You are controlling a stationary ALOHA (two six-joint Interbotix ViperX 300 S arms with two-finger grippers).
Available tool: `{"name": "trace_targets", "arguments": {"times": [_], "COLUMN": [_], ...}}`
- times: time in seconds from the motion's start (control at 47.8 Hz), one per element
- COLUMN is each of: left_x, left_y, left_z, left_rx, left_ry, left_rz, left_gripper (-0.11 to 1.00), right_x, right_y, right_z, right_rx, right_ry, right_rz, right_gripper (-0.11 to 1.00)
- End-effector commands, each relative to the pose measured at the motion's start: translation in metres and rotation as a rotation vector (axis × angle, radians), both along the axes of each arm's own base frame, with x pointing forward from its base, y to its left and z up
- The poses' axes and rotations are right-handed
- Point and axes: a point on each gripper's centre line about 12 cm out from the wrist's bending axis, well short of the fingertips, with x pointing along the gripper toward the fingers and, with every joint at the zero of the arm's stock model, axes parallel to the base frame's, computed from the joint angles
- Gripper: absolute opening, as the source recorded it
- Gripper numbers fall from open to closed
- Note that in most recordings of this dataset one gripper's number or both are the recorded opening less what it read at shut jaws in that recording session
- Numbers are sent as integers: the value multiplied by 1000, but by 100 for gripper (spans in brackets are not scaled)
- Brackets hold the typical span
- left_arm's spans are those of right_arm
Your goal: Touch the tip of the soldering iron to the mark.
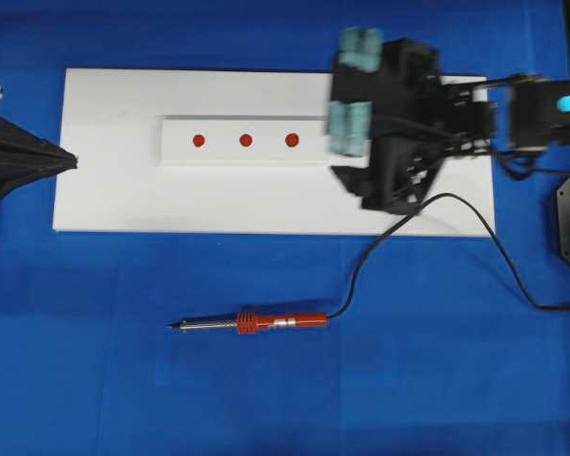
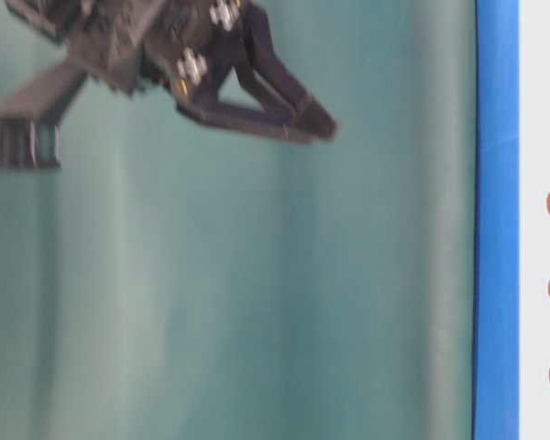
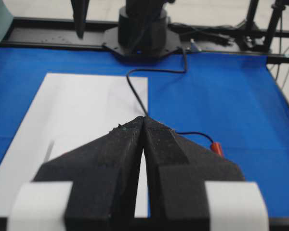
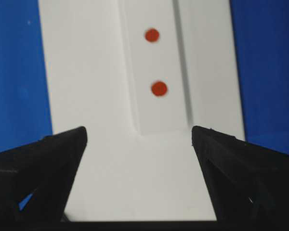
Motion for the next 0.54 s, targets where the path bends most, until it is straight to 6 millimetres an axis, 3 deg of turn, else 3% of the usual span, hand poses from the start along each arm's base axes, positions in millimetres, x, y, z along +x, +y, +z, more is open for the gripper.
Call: {"name": "trace_targets", "arguments": {"times": [0.0,0.335,0.524], "left_x": [1,1,1], "left_y": [0,0,0], "left_z": [4,4,4], "left_rx": [1,4,18], "left_ry": [-14,-15,-14], "left_rz": [-2,-2,-1], "left_gripper": [0,0,0], "right_x": [-18,-100,-133], "right_y": [0,4,5], "right_z": [21,53,54], "right_rx": [-3,-4,-7], "right_ry": [-82,-309,-373], "right_rz": [4,20,22], "right_gripper": [94,94,94]}}
